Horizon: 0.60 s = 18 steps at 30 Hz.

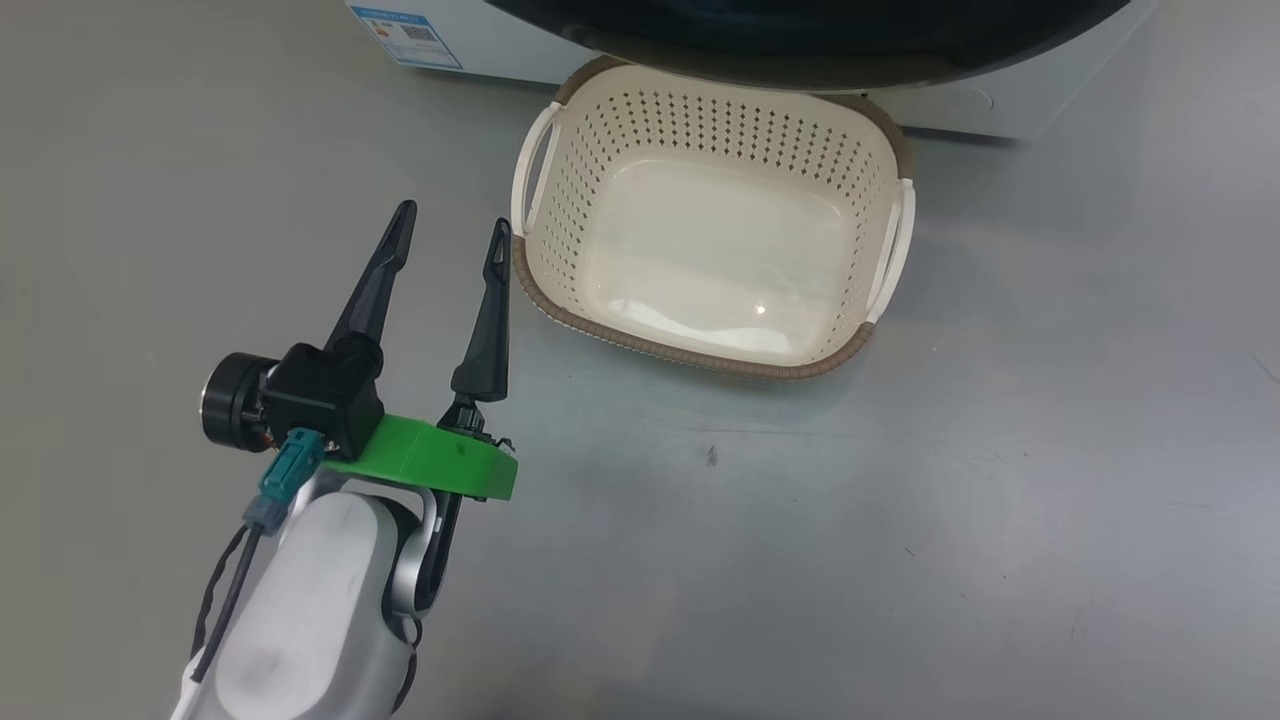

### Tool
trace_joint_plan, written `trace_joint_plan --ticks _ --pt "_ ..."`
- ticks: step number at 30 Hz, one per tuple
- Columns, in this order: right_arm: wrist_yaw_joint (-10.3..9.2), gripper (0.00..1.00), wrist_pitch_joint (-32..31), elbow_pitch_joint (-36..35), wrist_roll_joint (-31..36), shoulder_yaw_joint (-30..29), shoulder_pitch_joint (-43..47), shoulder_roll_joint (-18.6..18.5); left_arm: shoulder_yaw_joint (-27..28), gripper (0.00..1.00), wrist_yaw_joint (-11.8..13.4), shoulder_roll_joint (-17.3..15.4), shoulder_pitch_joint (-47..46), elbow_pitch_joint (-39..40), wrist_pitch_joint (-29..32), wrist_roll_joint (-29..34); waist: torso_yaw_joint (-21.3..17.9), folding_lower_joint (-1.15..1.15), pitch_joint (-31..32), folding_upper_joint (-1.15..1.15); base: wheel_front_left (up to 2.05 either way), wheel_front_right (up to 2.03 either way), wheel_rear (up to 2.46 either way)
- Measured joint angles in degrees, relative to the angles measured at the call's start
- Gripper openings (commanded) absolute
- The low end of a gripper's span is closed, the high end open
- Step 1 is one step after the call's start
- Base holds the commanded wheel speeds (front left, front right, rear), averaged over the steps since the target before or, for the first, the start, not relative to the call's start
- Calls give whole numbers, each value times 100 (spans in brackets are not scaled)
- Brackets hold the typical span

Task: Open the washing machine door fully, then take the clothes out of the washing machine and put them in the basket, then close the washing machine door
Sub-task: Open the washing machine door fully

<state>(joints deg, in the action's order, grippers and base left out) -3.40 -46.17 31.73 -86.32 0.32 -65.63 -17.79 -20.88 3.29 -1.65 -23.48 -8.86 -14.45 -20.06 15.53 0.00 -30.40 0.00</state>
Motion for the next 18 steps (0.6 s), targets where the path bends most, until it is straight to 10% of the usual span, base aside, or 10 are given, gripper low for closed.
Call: trace_joint_plan --ticks 18 --pt "390 0 -323 113 -260 26 879 224 4 100 -7 -1 188 -205 0 59 -142 0 508 0 0 0 0"
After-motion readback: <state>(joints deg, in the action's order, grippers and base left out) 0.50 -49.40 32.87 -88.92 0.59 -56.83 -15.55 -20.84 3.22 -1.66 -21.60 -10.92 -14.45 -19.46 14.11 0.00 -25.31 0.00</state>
